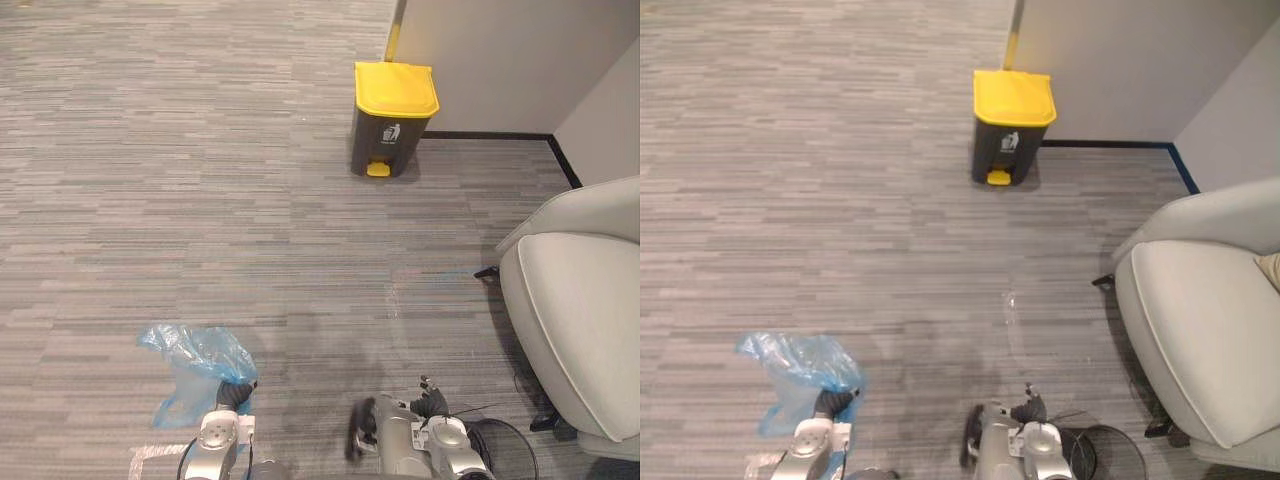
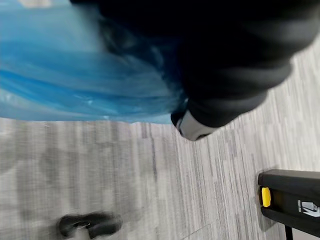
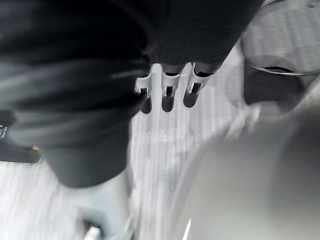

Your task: Gather rubbish on tea table into small bin, then transfer packed bag to large trash can.

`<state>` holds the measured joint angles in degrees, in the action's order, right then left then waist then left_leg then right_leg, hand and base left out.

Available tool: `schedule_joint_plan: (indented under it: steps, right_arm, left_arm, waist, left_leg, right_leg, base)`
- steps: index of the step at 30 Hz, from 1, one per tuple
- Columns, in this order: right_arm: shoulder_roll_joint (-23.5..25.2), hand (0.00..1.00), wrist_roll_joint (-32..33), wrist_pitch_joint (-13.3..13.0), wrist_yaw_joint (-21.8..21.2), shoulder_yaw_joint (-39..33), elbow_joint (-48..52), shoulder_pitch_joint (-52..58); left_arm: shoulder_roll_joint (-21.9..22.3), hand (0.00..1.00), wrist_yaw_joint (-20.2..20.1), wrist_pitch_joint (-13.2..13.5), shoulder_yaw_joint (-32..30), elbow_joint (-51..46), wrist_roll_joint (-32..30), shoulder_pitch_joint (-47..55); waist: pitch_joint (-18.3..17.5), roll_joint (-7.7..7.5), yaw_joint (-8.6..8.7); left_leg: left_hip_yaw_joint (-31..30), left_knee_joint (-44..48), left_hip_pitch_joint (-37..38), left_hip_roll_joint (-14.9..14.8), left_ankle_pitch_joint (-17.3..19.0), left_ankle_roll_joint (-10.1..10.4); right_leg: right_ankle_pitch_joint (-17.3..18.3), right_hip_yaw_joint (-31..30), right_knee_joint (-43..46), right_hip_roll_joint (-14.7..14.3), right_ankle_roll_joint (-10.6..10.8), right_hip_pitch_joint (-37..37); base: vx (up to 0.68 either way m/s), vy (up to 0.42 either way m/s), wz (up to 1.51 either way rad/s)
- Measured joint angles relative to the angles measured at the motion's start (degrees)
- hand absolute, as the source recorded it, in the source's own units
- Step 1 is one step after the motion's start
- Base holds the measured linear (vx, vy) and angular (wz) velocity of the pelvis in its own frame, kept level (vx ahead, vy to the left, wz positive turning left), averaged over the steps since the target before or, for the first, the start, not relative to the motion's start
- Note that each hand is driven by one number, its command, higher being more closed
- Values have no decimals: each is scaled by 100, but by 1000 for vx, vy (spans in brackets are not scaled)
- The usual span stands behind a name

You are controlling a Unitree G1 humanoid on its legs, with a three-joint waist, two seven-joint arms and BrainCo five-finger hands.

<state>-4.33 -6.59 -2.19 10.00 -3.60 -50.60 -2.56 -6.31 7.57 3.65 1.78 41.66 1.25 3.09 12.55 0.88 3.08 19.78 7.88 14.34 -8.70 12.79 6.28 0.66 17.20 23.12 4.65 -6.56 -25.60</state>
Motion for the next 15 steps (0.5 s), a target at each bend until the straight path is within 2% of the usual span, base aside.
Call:
schedule_joint_plan:
  steps: [2,3,4,5,6,7,8,9,11,12,13,14,15]
  right_arm:
    - [-24,0,0,-2,-3,-207,11,6]
    - [-36,0,-1,45,-2,-232,10,51]
    - [-35,0,-1,57,-3,-229,13,85]
    - [1,0,0,59,-3,-211,15,138]
    - [19,0,4,65,3,-193,30,205]
    - [42,0,8,63,7,-193,64,258]
    - [100,0,18,69,11,-198,120,305]
    - [163,0,40,79,15,-198,215,344]
    - [196,0,41,80,11,-258,224,343]
    - [209,0,40,82,12,-314,224,338]
    - [208,0,38,87,15,-328,211,333]
    - [205,0,37,88,17,-389,169,355]
    - [193,0,36,87,18,-424,120,363]
  left_arm:
    - [116,100,4,3,40,-1,0,-77]
    - [152,100,-5,0,44,0,0,-74]
    - [170,100,-6,0,43,-1,0,-71]
    - [207,100,-6,3,42,-14,0,-60]
    - [264,100,-14,13,36,-70,3,-23]
    - [301,100,-22,24,40,-114,5,8]
    - [334,100,-29,34,39,-212,8,59]
    - [342,100,-35,57,40,-322,8,128]
    - [347,100,-39,56,34,-349,8,141]
    - [367,100,-43,56,31,-349,6,152]
    - [388,100,-46,56,32,-352,6,174]
    - [391,100,-49,56,34,-353,5,196]
    - [394,100,-49,58,36,-353,5,214]
  waist:
    - [29,70,63]
    - [37,83,111]
    - [42,83,110]
    - [60,92,88]
    - [75,93,44]
    - [84,78,6]
    - [110,28,-36]
    - [99,-28,-121]
    - [109,-70,-202]
    - [115,-86,-254]
    - [123,-99,-303]
    - [121,-106,-318]
    - [101,-76,-317]
  left_leg:
    - [-292,719,-124,-115,-420,409]
    - [-502,1532,-342,-271,-781,483]
    - [-566,1865,-449,-337,-949,526]
    - [-691,2591,-692,-484,-1089,590]
    - [-722,3664,-1088,-657,-794,614]
    - [-699,4304,-1404,-742,-537,531]
    - [-576,4748,-1810,-789,-231,315]
    - [-392,4751,-2353,-753,13,37]
    - [-265,4274,-2714,-640,163,-101]
    - [-282,3740,-2848,-509,191,-157]
    - [-336,3002,-2962,-340,179,-155]
    - [-510,1906,-3033,-78,-9,-94]
    - [-627,1247,-3034,57,-228,-50]
  right_leg:
    - [711,4,630,70,-22,11]
    - [926,31,599,9,2,312]
    - [960,31,517,-19,0,456]
    - [1005,23,338,-86,-19,747]
    - [1048,-5,79,-200,-57,1137]
    - [1083,-65,-114,-284,-83,1426]
    - [1167,-178,-317,-350,-87,1778]
    - [1284,-376,-525,-397,-105,2068]
    - [1298,-585,-639,-386,-54,2272]
    - [1297,-722,-711,-357,14,2400]
    - [1317,-858,-845,-332,77,2568]
    - [1350,-975,-1032,-261,207,2769]
    - [1369,-1034,-1167,-244,302,2861]
  base:
    - [521,-231,2]
    - [472,-219,6]
    - [362,-170,3]
    - [329,-120,-13]
    - [309,-92,-23]
    - [444,-102,-38]
    - [497,-65,-61]
    - [499,-36,-65]
    - [325,41,-66]
    - [308,76,-71]
    - [401,136,-68]
    - [412,177,-56]
    - [511,269,-72]
